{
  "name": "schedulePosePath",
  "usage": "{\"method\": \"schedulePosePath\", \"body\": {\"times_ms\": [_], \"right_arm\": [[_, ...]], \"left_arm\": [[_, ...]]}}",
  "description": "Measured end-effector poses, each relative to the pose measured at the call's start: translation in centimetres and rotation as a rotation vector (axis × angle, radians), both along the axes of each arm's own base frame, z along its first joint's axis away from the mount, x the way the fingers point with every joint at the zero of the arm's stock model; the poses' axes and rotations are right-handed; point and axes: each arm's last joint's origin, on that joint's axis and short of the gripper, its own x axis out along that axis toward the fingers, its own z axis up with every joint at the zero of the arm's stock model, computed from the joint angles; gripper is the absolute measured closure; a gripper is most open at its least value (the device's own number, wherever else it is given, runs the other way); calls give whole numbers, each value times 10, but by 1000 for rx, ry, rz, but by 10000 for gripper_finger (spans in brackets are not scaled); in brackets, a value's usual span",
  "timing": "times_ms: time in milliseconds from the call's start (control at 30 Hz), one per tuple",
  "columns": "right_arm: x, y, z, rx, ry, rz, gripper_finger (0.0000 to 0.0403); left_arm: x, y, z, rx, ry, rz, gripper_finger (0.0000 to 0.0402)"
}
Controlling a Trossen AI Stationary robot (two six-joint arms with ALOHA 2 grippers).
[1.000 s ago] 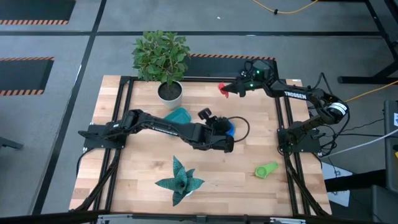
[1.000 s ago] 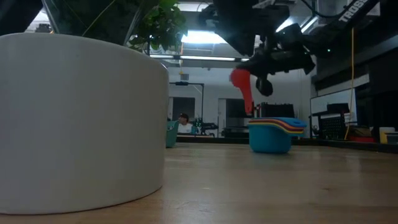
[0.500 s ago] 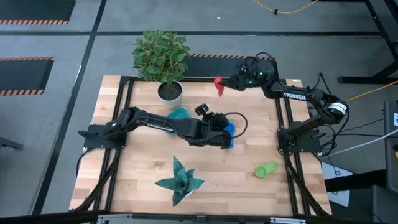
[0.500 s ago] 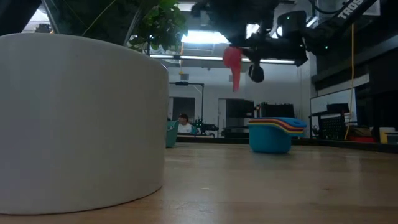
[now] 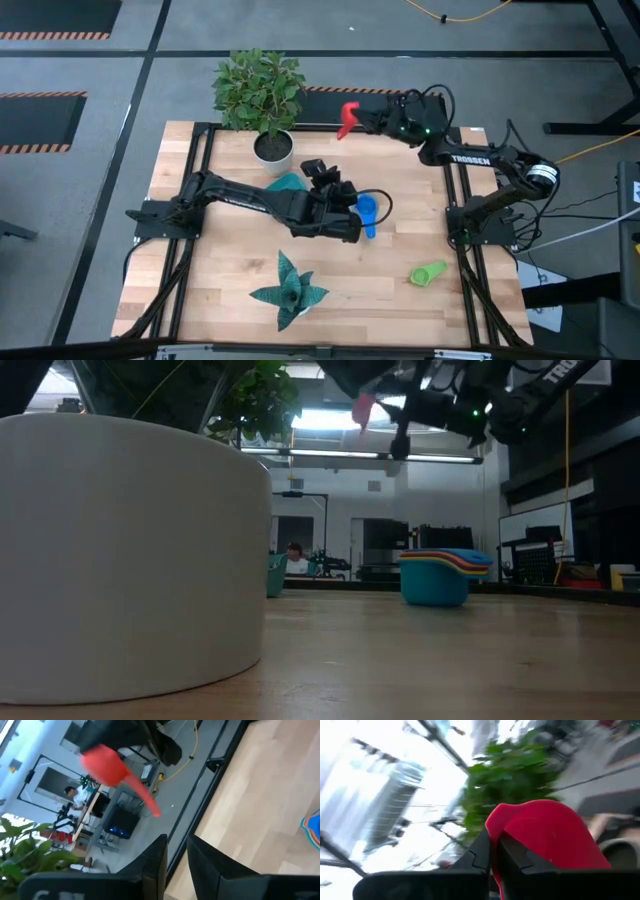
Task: Nest measuring cups in basket
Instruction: Stack the red measuring cup on top of the blue measuring cup
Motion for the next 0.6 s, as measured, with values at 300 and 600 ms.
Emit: {"method": "schedulePosePath", "body": {"times_ms": [300,600], "right_arm": [[9,23,9,28,-96,105,381],[15,36,9,38,-102,158,380]], "left_arm": [[6,11,2,-1,-58,31,334],[10,27,4,17,-103,83,334]]}}
